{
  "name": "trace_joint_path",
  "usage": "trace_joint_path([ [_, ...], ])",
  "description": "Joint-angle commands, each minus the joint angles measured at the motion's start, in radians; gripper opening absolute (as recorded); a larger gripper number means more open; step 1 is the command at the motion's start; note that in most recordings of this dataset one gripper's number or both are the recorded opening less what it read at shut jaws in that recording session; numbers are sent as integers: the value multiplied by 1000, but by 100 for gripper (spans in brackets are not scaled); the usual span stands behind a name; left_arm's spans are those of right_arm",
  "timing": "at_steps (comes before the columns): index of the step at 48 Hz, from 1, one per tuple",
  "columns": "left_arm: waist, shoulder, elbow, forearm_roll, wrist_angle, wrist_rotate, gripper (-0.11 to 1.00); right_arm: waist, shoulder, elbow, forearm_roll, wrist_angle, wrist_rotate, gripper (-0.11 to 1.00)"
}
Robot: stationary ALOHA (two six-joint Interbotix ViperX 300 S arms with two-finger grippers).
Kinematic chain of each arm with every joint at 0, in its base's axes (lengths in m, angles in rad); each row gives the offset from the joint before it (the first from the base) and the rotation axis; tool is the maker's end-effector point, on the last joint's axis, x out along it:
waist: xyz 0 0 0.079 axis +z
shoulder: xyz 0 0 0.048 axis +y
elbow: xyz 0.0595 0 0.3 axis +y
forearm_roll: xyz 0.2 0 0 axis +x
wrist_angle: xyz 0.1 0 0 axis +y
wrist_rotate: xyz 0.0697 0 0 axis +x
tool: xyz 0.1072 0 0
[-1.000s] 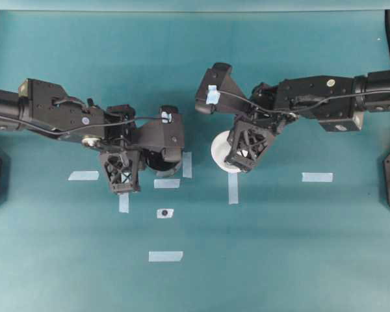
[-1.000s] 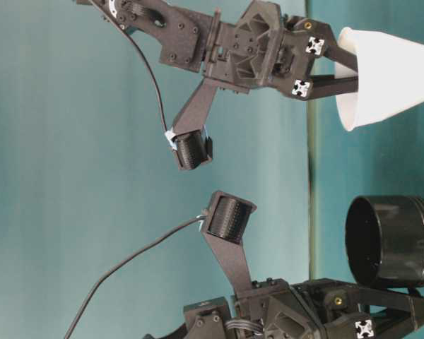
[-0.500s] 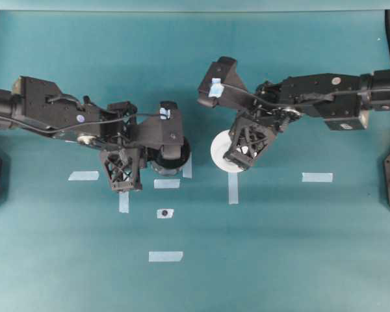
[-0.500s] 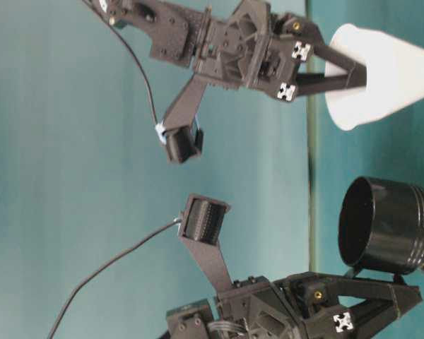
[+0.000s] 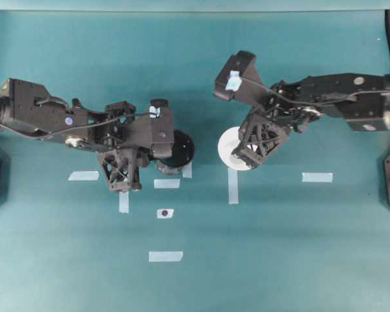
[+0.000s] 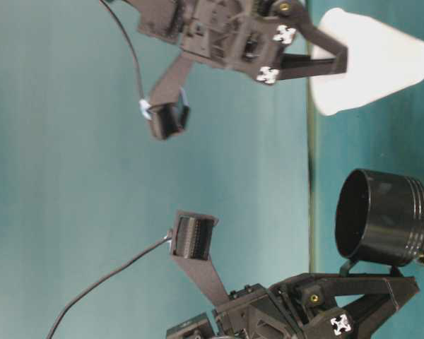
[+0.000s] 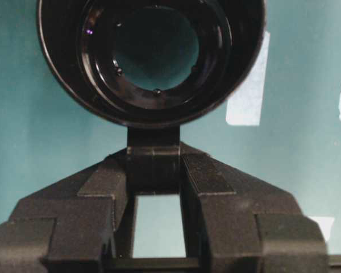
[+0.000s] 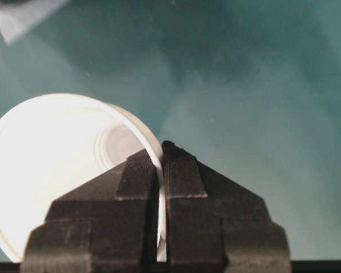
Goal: Holding the cup holder with the left arm, the right arm places the cup into the cup holder.
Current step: 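Close left gripper on holder handle and right gripper on cup, then lift black holder with left gripper and white cup with right gripper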
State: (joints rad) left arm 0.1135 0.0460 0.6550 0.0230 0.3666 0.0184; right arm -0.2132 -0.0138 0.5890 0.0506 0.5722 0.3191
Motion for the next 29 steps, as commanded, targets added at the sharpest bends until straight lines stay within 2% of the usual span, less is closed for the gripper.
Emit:
trace_joint_path([
  [1,2,-35,-6,3,-25,0,23,-2,-109,-5,0,-11,14,3],
  [19,2,-43,12,3,-101,0,23,-3,-126,9,-2,-8,17,3],
  [29,2,-91,15,3,-124,0,23,-3,-141,11,0,-6,32,3],
])
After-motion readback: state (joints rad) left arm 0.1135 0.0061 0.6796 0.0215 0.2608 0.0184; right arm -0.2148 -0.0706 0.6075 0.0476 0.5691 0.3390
